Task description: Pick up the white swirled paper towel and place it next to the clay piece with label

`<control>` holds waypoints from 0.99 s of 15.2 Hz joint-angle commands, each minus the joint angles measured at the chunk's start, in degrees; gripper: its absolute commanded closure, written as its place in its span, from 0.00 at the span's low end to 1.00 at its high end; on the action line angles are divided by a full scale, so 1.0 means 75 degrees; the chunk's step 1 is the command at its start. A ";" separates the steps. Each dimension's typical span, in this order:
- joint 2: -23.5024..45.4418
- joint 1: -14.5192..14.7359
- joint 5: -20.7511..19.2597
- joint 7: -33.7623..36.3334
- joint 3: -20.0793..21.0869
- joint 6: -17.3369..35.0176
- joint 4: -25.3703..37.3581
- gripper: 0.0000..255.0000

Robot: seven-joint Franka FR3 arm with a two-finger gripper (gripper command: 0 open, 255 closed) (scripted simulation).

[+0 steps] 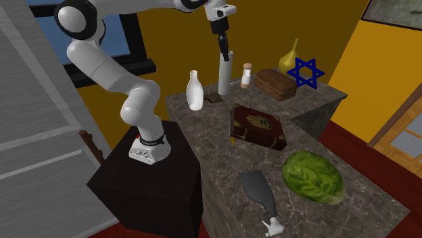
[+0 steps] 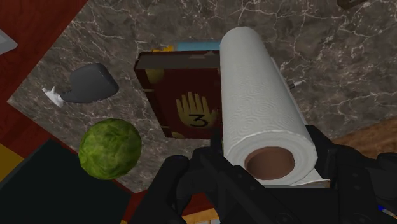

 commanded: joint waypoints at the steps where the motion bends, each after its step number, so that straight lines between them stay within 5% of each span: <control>1: 0.0189 0.0019 0.0084 0.0440 0.0439 0.0070 0.0136 1.00; 9: 0.1519 -0.0403 -0.0099 0.2098 0.2305 0.0419 0.1140 1.00; 15: 0.3074 -0.1238 -0.1038 0.3708 0.4282 0.0527 0.2273 1.00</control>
